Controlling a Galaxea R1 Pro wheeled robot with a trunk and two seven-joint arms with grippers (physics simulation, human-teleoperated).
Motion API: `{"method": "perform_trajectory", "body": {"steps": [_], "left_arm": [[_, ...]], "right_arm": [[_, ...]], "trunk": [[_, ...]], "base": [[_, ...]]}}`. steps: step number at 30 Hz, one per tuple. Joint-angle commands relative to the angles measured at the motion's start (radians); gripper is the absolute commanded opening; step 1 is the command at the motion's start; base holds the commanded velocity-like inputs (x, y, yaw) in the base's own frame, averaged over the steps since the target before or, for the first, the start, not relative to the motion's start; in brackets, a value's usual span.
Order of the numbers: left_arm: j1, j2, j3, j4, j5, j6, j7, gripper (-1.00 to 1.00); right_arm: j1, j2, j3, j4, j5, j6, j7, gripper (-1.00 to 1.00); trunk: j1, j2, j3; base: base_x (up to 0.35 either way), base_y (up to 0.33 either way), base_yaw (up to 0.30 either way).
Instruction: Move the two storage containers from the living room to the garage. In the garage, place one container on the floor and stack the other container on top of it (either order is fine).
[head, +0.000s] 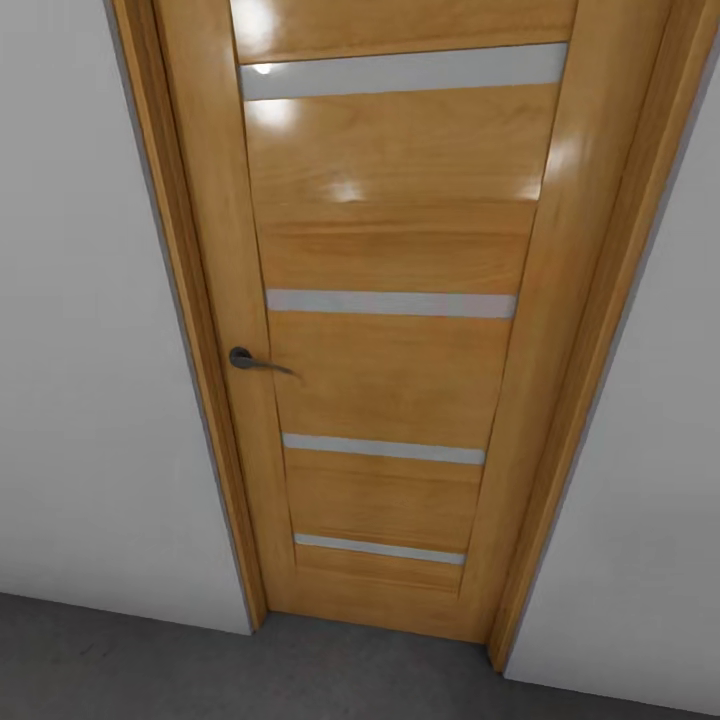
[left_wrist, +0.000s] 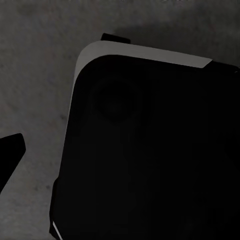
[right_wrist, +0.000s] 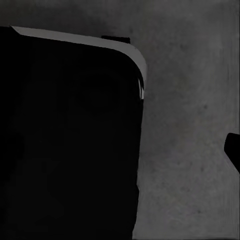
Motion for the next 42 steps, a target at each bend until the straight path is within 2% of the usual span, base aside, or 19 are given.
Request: {"method": "perform_trajectory", "body": {"steps": [1,5,7,8,11,15,16,18,19,21,22,23,24,26,28,31,34,36,42], "left_arm": [[0.000,0.000,0.000,0.000,0.005,-0.002,0.000,1.00],[0.000,0.000,0.001,0.001,0.005,-0.002,0.000,1.00],[0.000,-0.001,0.001,0.001,0.005,-0.002,0.000,1.00],[0.000,-0.001,0.001,0.001,0.005,-0.002,0.000,1.00],[0.000,-0.002,0.001,0.001,0.005,-0.002,0.000,1.00],[0.000,-0.004,0.000,0.001,0.004,-0.002,0.000,1.00],[0.000,-0.004,0.000,0.001,0.003,-0.002,0.001,1.00],[0.000,-0.005,0.000,0.001,0.003,-0.002,0.001,1.00],[0.000,-0.005,0.001,0.000,0.003,-0.002,0.001,1.00],[0.000,-0.004,0.001,0.000,0.003,-0.002,0.001,1.00],[0.000,-0.005,0.001,0.000,0.003,-0.002,0.001,1.00],[0.000,-0.005,0.002,0.000,0.003,-0.002,0.001,1.00],[0.000,-0.006,0.002,0.000,0.002,-0.002,0.001,1.00],[0.000,-0.006,0.002,-0.001,0.002,-0.002,0.001,1.00],[0.000,-0.006,0.002,-0.001,0.002,-0.002,0.002,1.00],[0.000,-0.006,0.001,-0.001,0.001,-0.002,0.002,1.00],[0.000,-0.006,0.000,-0.001,0.000,-0.002,0.002,1.00],[0.000,-0.006,0.000,-0.001,-0.001,-0.003,0.001,1.00],[0.000,-0.006,-0.002,-0.003,-0.005,-0.004,0.000,1.00]], "right_arm": [[0.000,-0.016,-0.003,-0.014,0.006,0.003,-0.011,1.00],[0.000,-0.048,-0.009,-0.095,0.001,0.026,-0.035,1.00],[-0.007,-0.059,-0.012,-0.222,-0.011,0.103,-0.083,1.00],[-0.012,-0.059,-0.013,-0.247,-0.015,0.124,-0.094,1.00],[-0.049,-0.058,-0.017,-0.324,-0.038,0.204,-0.130,1.00],[-0.151,-0.052,-0.017,-0.372,-0.059,0.288,-0.150,1.00],[-0.188,-0.040,-0.016,-0.378,-0.060,0.307,-0.152,1.00],[-0.221,-0.018,-0.015,-0.381,-0.057,0.324,-0.154,1.00],[-0.251,0.009,-0.014,-0.385,-0.054,0.337,-0.155,1.00],[-0.278,0.037,-0.013,-0.389,-0.052,0.349,-0.156,1.00],[-0.305,0.067,-0.012,-0.396,-0.050,0.358,-0.157,1.00],[-0.318,0.083,-0.011,-0.401,-0.049,0.363,-0.157,1.00],[-0.345,0.115,-0.010,-0.412,-0.048,0.372,-0.157,1.00],[-0.371,0.147,-0.009,-0.424,-0.047,0.381,-0.157,1.00],[-0.418,0.202,-0.007,-0.452,-0.045,0.403,-0.159,1.00],[-0.470,0.206,0.003,-0.494,-0.036,0.428,-0.164,1.00],[-0.554,0.206,0.049,-0.549,-0.021,0.459,-0.166,1.00],[-0.592,0.206,0.066,-0.563,-0.020,0.465,-0.166,1.00],[-0.778,0.206,0.096,-0.580,-0.023,0.480,-0.164,1.00]], "trunk": [[0.000,0.000,-0.001],[0.000,0.000,-0.001],[0.000,0.000,-0.001],[0.000,0.000,-0.001],[0.000,0.000,-0.001],[0.000,0.000,-0.001],[0.000,0.000,-0.001],[0.000,0.000,-0.001],[0.000,0.000,-0.001],[0.000,0.000,-0.001],[0.000,0.000,-0.001],[0.000,0.000,-0.001],[0.000,0.000,-0.001],[0.000,0.000,-0.001],[0.000,0.000,-0.001],[0.000,0.000,-0.001],[0.000,0.000,-0.001],[0.000,0.000,-0.001],[0.000,0.000,-0.001]], "base": [[0.010,0.000,0.000],[0.005,0.000,0.000],[0.001,0.000,0.000],[0.000,0.000,0.000],[0.000,0.000,0.000],[0.000,0.000,0.000],[0.000,0.000,0.000],[0.000,0.000,0.000],[0.000,0.000,0.000],[0.000,0.000,0.000],[0.000,0.000,0.000],[0.000,0.000,0.000],[0.000,0.000,0.000],[0.000,0.000,0.000],[0.000,0.000,0.000],[0.000,0.000,0.000],[0.000,0.000,0.000],[0.000,0.000,0.000],[0.000,0.000,0.000]]}}
